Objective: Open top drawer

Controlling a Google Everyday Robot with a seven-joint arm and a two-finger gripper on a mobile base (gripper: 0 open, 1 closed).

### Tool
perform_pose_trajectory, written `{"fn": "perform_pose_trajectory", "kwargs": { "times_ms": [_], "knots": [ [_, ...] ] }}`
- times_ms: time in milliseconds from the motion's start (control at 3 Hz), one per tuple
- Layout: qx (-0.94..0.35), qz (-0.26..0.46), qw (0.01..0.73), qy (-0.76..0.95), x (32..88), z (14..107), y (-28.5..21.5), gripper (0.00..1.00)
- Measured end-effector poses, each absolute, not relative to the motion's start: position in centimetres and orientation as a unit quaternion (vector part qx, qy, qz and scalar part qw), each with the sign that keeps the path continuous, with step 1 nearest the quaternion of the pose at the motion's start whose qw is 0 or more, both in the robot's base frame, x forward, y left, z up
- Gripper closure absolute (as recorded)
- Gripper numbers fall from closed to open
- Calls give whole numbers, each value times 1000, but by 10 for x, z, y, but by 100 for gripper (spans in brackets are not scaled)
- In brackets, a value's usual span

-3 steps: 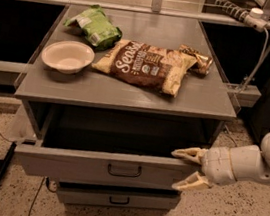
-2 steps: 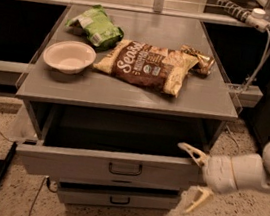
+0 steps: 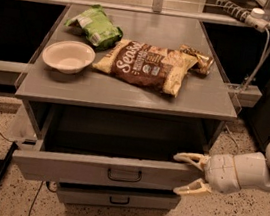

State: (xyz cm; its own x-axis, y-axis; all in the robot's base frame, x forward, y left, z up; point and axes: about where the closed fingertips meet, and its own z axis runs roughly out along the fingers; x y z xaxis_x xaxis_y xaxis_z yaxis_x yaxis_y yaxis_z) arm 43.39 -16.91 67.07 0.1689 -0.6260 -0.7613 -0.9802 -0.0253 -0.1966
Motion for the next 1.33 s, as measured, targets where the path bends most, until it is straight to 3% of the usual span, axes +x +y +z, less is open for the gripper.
{"fn": "perform_pose_trajectory", "kwargs": {
  "times_ms": [667, 1000, 1333],
  "knots": [
    [-685, 253, 367, 577, 411, 689, -159, 97],
    [-685, 252, 367, 577, 406, 689, -161, 100],
    [-685, 252, 367, 577, 406, 689, -161, 82]
  ]
}}
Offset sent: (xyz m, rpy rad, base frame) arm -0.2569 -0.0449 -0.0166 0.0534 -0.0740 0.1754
